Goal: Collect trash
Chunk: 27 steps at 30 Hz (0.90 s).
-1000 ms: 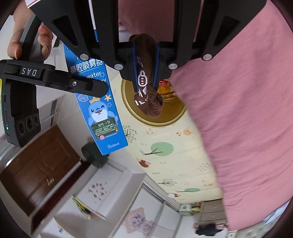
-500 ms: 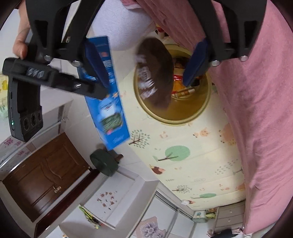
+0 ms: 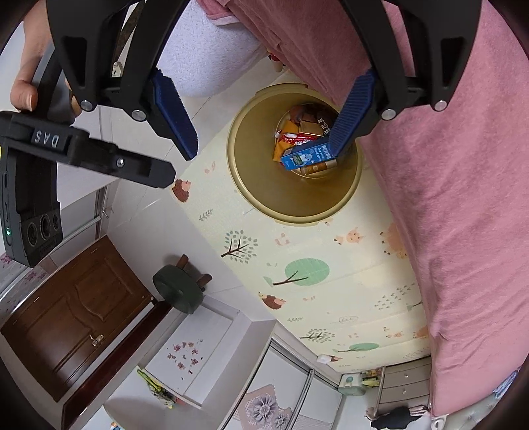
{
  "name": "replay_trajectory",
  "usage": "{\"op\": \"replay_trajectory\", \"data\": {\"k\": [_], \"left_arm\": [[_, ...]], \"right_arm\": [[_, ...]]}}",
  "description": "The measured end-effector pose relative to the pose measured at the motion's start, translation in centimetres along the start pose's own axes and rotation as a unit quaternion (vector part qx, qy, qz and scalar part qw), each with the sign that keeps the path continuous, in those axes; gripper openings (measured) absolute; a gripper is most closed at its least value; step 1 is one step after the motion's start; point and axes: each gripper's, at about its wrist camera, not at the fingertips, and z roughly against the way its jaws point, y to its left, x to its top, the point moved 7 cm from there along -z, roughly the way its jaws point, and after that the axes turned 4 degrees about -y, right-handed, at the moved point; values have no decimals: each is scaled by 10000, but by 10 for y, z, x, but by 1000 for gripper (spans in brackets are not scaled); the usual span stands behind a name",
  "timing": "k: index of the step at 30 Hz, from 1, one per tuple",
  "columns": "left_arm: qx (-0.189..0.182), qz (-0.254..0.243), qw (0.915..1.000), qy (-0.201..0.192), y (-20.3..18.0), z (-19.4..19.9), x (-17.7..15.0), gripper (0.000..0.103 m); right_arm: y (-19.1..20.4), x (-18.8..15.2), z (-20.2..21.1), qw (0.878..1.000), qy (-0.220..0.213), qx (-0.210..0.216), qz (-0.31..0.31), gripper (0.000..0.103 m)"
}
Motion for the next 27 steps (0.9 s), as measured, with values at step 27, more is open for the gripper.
{"op": "replay_trajectory", "data": {"k": [27], "left_arm": [[1103, 580, 9885, -853, 100, 144, -68, 85]], "right_arm": [[170, -74, -26, 9837, 382, 676, 1623, 61]]}}
